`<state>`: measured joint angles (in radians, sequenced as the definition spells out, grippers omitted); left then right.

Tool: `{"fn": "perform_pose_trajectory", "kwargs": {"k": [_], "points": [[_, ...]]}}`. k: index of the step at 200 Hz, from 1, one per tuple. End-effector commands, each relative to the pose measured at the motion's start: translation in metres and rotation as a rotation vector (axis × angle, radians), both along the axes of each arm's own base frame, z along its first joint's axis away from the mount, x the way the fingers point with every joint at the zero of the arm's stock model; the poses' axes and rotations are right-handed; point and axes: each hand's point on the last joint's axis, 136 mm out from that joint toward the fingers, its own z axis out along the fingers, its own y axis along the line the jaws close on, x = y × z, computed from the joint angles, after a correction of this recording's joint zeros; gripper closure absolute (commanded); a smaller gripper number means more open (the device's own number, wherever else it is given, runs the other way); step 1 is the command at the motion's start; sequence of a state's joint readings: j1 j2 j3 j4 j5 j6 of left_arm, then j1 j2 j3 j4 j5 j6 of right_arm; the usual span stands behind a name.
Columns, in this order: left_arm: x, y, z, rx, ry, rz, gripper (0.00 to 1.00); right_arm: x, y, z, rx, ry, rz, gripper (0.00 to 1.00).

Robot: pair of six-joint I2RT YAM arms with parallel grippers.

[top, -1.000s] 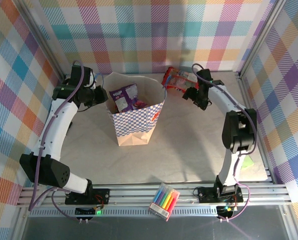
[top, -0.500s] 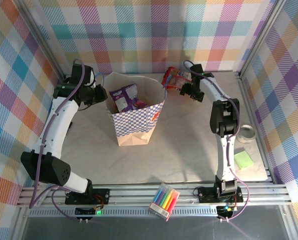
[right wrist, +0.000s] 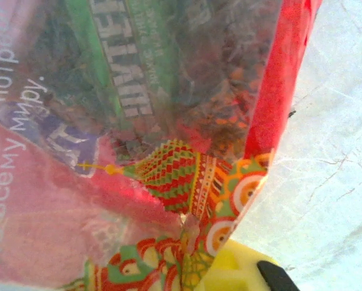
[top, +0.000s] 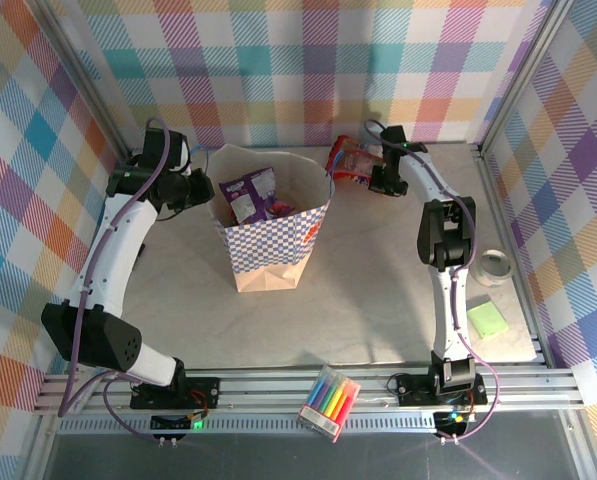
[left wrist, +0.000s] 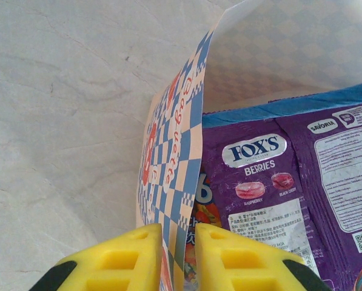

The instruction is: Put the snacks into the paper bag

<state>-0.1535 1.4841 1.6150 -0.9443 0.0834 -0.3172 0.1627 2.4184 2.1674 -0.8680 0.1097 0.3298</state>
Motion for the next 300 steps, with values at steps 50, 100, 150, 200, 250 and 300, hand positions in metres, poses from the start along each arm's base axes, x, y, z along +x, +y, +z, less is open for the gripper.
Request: {"fn": "perform_pose_trajectory", "kwargs": {"k": [50, 100, 150, 200, 250, 300], "points": [[-0.008, 0.002, 0.005, -0.008, -0.009, -0.009, 0.78, -0.094, 0.007, 0.002, 0.147, 0.135, -0.104, 1.00], [-0.012, -0.004, 0.005, -0.042, -0.021, -0.026, 0.78, -0.198, 0.046, -0.003, 0.196, 0.259, -0.128, 1.00], [-0.020, -0.007, 0.009, -0.066, -0.038, -0.035, 0.78, -0.257, 0.118, -0.007, 0.272, 0.387, -0.126, 0.98], [-0.027, -0.005, 0.013, -0.046, -0.032, -0.050, 0.77, -0.294, 0.122, 0.016, 0.330, 0.383, -0.171, 0.72], [-0.024, -0.005, 0.010, -0.047, -0.026, -0.045, 0.77, -0.286, 0.059, 0.059, 0.168, 0.219, -0.143, 0.35], [-0.024, -0.001, 0.008, -0.026, -0.018, -0.031, 0.77, -0.215, 0.020, 0.076, 0.123, -0.032, 0.004, 0.24]]}}
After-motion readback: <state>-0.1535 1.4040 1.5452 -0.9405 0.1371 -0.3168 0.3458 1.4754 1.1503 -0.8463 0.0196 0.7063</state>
